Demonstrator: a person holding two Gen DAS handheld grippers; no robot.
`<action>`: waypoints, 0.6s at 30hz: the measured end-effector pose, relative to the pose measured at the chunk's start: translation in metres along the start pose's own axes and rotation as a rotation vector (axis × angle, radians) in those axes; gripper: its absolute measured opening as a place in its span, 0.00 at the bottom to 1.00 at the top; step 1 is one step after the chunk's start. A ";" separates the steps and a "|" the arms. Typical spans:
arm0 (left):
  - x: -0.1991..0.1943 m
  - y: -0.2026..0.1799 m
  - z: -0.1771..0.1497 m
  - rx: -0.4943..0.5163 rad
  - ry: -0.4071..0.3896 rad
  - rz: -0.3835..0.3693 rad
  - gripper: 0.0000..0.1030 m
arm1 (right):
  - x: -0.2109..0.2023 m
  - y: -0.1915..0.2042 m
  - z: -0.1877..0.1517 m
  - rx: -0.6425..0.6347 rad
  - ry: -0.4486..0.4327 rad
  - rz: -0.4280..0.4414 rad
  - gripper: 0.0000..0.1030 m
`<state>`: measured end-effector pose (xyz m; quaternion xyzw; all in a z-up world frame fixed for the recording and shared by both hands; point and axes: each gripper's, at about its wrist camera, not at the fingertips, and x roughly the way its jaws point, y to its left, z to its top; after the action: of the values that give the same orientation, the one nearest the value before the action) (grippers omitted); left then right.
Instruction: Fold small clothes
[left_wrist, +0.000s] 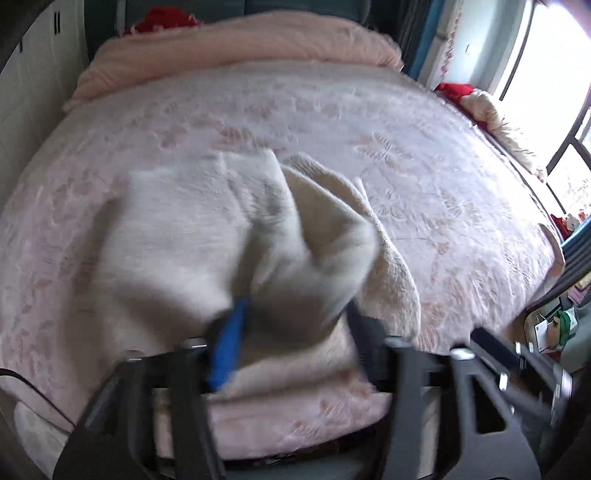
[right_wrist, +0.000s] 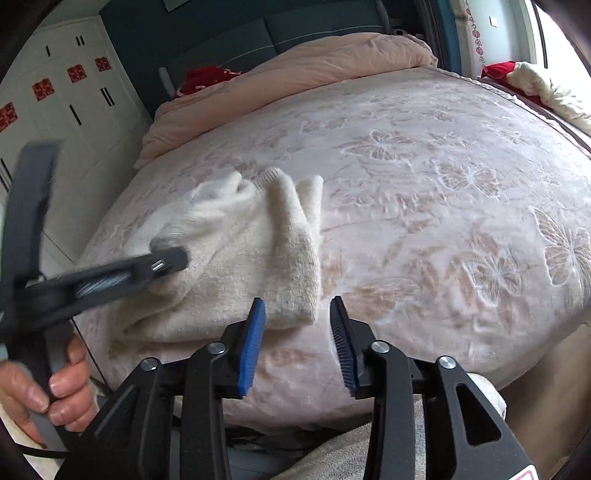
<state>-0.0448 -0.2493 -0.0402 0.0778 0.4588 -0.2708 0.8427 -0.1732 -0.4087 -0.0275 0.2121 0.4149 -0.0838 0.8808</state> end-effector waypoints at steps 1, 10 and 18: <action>-0.017 0.006 -0.006 -0.003 -0.024 0.017 0.70 | 0.001 0.003 0.006 -0.005 -0.001 0.032 0.49; -0.064 0.114 -0.022 -0.154 -0.050 0.264 0.75 | 0.056 0.043 0.045 0.157 0.089 0.271 0.64; -0.067 0.144 -0.045 -0.251 -0.022 0.263 0.77 | 0.087 0.074 0.045 0.014 0.138 0.171 0.39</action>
<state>-0.0310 -0.0855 -0.0280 0.0284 0.4658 -0.0995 0.8788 -0.0618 -0.3602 -0.0459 0.2583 0.4542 0.0033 0.8526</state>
